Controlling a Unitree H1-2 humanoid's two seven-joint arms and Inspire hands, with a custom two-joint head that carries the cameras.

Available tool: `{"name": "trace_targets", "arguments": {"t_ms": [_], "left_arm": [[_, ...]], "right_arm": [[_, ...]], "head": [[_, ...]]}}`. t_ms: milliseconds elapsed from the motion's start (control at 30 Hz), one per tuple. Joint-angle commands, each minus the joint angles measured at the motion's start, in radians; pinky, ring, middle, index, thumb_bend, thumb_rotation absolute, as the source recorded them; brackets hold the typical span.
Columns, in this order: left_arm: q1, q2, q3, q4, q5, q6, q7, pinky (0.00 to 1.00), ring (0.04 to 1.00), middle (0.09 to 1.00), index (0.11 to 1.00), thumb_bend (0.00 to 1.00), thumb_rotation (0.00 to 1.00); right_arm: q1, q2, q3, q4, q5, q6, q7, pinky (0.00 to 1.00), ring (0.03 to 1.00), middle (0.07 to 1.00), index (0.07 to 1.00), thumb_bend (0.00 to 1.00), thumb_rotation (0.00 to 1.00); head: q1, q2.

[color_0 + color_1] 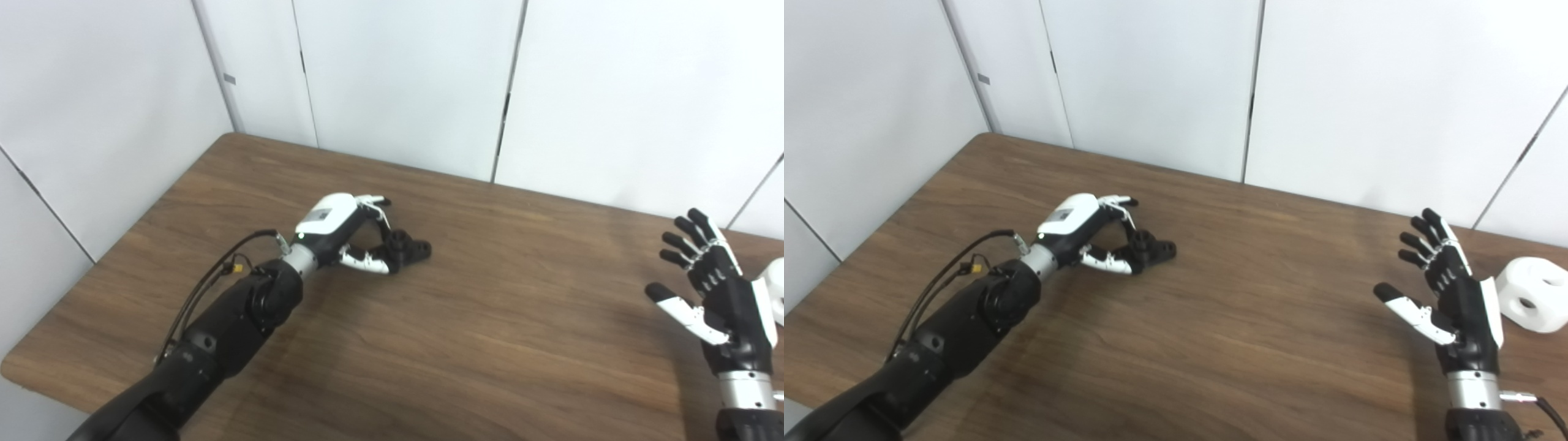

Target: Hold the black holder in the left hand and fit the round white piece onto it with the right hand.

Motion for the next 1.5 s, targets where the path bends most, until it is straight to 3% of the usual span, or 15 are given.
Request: {"name": "trace_targets", "arguments": {"t_ms": [0, 100, 367, 433, 567, 833, 1033, 1167, 1467], "left_arm": [[0.01, -0.007, -0.03, -0.03, -0.01, -0.042, -0.072, 0.78, 0.929, 0.898, 0.489, 0.52, 0.07], [0.011, -0.015, -0.046, -0.035, -0.023, -0.092, -0.09, 0.81, 0.936, 0.897, 0.489, 0.52, 0.06], [-0.003, -0.042, -0.121, -0.023, -0.009, -0.208, -0.137, 0.77, 0.934, 0.892, 0.489, 0.52, 0.06], [-0.005, -0.05, -0.138, -0.021, -0.007, -0.225, -0.15, 0.8, 0.94, 0.891, 0.489, 0.52, 0.06], [-0.022, -0.07, -0.187, 0.026, 0.064, -0.29, -0.1, 0.76, 0.915, 0.866, 0.488, 0.52, 0.06], [-0.053, -0.1, -0.243, 0.074, 0.191, -0.286, -0.043, 0.77, 0.901, 0.838, 0.488, 0.52, 0.07], [-0.076, -0.114, -0.27, 0.129, 0.252, -0.282, 0.008, 0.76, 0.892, 0.825, 0.487, 0.52, 0.07], [-0.083, -0.101, -0.278, 0.139, 0.263, -0.285, 0.014, 0.78, 0.893, 0.824, 0.487, 0.52, 0.07], [-0.08, -0.043, -0.274, 0.111, 0.24, -0.294, 0.01, 0.77, 0.866, 0.818, 0.487, 0.52, 0.06]], "right_arm": [[0.073, 0.007, 0.007, 0.056, 0.002, -0.016, -0.028, 0.77, 0.832, 0.893, 0.915, 0.78, 0.46], [0.074, 0.007, 0.013, 0.053, 0.0, -0.016, -0.036, 0.77, 0.834, 0.895, 0.915, 0.78, 0.47], [0.074, 0.01, 0.021, 0.041, 0.01, -0.017, -0.04, 0.77, 0.826, 0.893, 0.911, 0.8, 0.46], [0.073, 0.011, 0.021, 0.037, 0.012, -0.017, -0.039, 0.77, 0.824, 0.894, 0.912, 0.8, 0.47], [0.074, 0.013, 0.025, 0.03, 0.006, -0.017, -0.044, 0.77, 0.819, 0.894, 0.913, 0.79, 0.47], [0.082, 0.017, 0.037, -0.001, -0.007, -0.017, -0.06, 0.77, 0.819, 0.893, 0.913, 0.79, 0.47], [0.094, 0.011, 0.046, -0.063, -0.004, -0.017, -0.056, 0.74, 0.808, 0.883, 0.912, 0.78, 0.43], [0.1, -0.046, 0.061, -0.166, -0.073, -0.007, -0.051, 0.7, 0.79, 0.869, 0.897, 0.75, 0.34], [0.076, -0.144, 0.025, -0.336, -0.213, 0.107, -0.06, 0.67, 0.773, 0.844, 0.849, 0.74, 0.25]], "head": [[-0.005, 0.002], [-0.016, 0.005], [-0.041, 0.01], [-0.048, 0.012], [-0.059, 0.016], [-0.113, 0.026], [-0.207, 0.026], [-0.3, 0.023], [-0.455, 0.003]]}}
